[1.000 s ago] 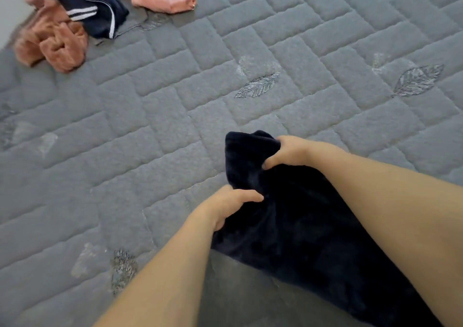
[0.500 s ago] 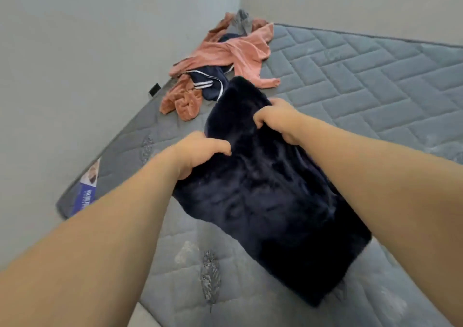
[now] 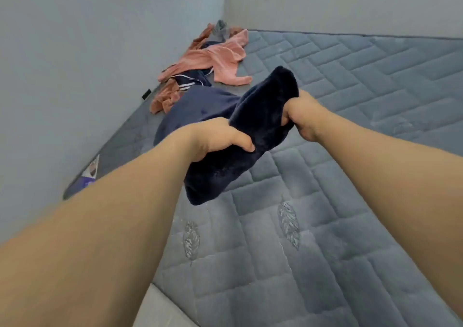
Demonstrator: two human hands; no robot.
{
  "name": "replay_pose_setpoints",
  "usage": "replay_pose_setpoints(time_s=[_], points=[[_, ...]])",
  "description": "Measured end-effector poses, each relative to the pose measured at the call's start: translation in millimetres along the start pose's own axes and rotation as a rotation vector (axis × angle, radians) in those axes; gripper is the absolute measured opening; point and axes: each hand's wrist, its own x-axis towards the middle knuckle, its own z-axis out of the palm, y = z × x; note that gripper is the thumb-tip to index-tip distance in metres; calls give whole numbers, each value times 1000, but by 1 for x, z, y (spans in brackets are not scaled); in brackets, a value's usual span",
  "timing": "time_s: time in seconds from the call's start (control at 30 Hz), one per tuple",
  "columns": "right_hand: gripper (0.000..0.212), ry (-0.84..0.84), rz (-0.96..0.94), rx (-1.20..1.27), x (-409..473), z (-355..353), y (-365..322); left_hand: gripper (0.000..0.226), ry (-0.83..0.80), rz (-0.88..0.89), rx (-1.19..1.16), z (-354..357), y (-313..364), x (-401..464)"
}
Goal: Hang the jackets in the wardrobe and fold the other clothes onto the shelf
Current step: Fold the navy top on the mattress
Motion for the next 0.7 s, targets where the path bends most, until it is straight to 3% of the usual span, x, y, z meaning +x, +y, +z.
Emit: replay_pose_setpoints(time_s=[0.1, 0.27, 0.4, 0.47, 0.57, 0.7], points=[[32, 55, 184, -89, -43, -64, 117, 57, -107, -77, 26, 127, -40, 30], [28, 50, 545, -436, -140, -189, 279, 59, -460, -182, 62, 347, -82, 37], [35, -36, 716, -592, -179, -253, 294, 46, -711, -208, -63, 424, -63, 21], [17, -75, 759, -616, -174, -260, 274, 45, -750, -226, -97, 417, -52, 23], [14, -130, 758, -555, -141, -240, 240, 45, -628, -271, -80, 364, -50, 43], [29, -192, 688, -407, -78, -173, 207, 27, -140, -248, 110, 269, -77, 82]])
